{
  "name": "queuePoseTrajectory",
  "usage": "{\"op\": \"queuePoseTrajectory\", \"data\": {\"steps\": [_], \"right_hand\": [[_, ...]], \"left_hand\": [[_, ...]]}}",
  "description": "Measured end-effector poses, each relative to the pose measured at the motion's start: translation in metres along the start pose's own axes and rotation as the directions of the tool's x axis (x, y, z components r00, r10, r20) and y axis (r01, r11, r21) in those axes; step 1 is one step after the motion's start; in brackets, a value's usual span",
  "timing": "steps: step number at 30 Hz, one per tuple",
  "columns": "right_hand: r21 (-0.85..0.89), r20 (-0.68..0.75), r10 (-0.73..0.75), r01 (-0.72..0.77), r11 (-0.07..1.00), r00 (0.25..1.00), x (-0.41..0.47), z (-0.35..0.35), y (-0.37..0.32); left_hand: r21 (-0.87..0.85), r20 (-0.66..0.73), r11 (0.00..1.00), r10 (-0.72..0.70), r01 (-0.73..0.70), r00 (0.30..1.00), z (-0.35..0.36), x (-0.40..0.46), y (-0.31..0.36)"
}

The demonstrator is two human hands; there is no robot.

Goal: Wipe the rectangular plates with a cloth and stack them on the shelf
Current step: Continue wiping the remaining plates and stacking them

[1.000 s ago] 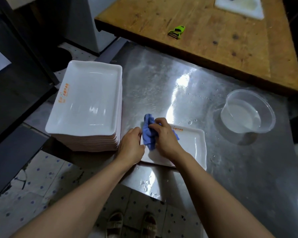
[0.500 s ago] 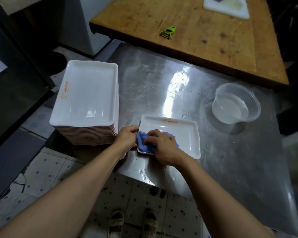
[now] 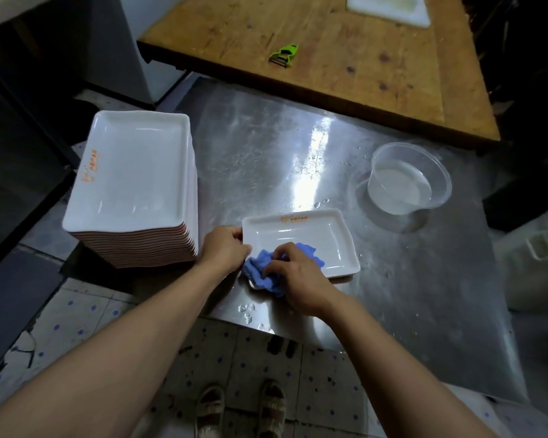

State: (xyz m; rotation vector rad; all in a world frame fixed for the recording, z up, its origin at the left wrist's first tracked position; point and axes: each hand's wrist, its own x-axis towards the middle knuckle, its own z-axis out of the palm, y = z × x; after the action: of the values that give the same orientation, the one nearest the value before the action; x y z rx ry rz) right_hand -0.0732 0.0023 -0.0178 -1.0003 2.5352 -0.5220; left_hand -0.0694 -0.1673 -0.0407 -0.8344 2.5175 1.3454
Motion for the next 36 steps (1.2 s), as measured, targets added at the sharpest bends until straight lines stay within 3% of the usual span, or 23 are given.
{"op": "queuePoseTrajectory", "data": {"steps": [4,10,18,22,25,33,36], "right_hand": [[-0.002,-0.042,0.054,-0.054,0.999,0.998,-0.012,-0.003,0.010],[-0.166,-0.208,0.244,-0.280,0.946,0.947,-0.036,-0.021,0.059],[-0.300,-0.348,0.257,-0.367,0.880,0.902,0.005,-0.034,0.088],[-0.255,-0.391,0.300,-0.416,0.873,0.870,0.028,-0.035,0.089],[-0.162,-0.356,0.294,-0.368,0.915,0.887,0.032,-0.023,0.078],[-0.042,-0.141,0.084,-0.090,0.995,0.986,0.027,-0.001,0.034],[0.003,-0.091,0.084,-0.084,0.996,0.992,0.007,-0.006,0.038]], "left_hand": [[0.092,-0.043,0.995,0.037,-0.033,0.998,0.004,-0.001,0.007],[0.259,-0.028,0.964,0.077,-0.067,0.997,0.007,0.008,0.009],[0.443,-0.024,0.885,0.173,-0.145,0.985,0.010,0.026,0.004],[0.455,-0.019,0.873,0.203,-0.173,0.979,0.010,0.027,0.003],[0.445,-0.017,0.877,0.212,-0.182,0.977,0.010,0.028,0.003],[0.391,-0.025,0.908,0.176,-0.152,0.984,0.008,0.024,0.009],[0.390,-0.040,0.911,0.164,-0.136,0.986,0.008,0.022,0.012]]}}
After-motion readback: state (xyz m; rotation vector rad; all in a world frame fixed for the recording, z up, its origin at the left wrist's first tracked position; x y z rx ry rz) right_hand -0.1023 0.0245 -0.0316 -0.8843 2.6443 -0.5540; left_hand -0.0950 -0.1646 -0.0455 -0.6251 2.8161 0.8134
